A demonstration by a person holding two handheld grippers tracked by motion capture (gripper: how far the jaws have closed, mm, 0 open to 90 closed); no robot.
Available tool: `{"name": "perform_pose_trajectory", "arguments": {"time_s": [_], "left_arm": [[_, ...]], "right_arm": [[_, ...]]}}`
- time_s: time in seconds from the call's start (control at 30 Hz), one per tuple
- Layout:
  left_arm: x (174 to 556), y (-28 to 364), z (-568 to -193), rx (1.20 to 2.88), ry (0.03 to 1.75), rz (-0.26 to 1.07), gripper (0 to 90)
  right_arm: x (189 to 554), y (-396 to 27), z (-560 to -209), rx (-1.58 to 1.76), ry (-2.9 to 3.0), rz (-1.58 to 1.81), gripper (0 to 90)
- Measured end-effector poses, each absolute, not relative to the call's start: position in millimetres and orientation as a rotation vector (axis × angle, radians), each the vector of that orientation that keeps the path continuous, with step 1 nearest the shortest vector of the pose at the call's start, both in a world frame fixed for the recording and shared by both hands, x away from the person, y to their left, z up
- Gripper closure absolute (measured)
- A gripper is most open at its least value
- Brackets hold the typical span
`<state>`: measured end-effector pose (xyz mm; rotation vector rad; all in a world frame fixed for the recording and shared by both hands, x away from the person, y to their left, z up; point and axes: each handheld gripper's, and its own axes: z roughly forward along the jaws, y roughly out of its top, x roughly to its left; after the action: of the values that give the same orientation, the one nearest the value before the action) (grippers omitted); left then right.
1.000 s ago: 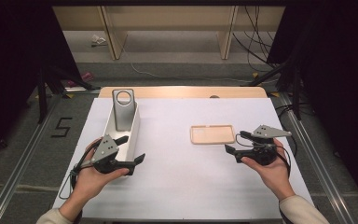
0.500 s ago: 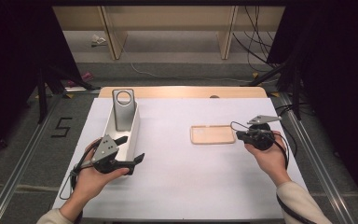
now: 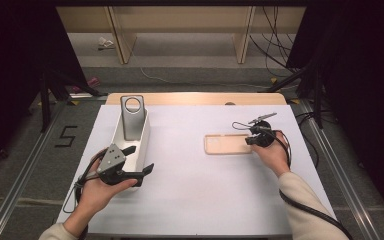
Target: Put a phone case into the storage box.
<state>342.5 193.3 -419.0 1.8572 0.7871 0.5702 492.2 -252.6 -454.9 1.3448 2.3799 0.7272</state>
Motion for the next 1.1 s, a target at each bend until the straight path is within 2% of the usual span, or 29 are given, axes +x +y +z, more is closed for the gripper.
{"name": "perform_pose_trajectory", "arguments": {"time_s": [0.6, 1.1], "left_arm": [[341.9, 192.3, -419.2, 1.863, 0.78, 0.569, 16.0], [341.0, 191.9, -418.4, 1.859, 0.781, 0.566, 16.0]], "right_arm": [[491.6, -250.3, -463.7, 1.373, 2.469, 0.643, 90.0], [467.1, -237.0, -458.5, 1.355, 2.652, 0.588, 90.0]]}}
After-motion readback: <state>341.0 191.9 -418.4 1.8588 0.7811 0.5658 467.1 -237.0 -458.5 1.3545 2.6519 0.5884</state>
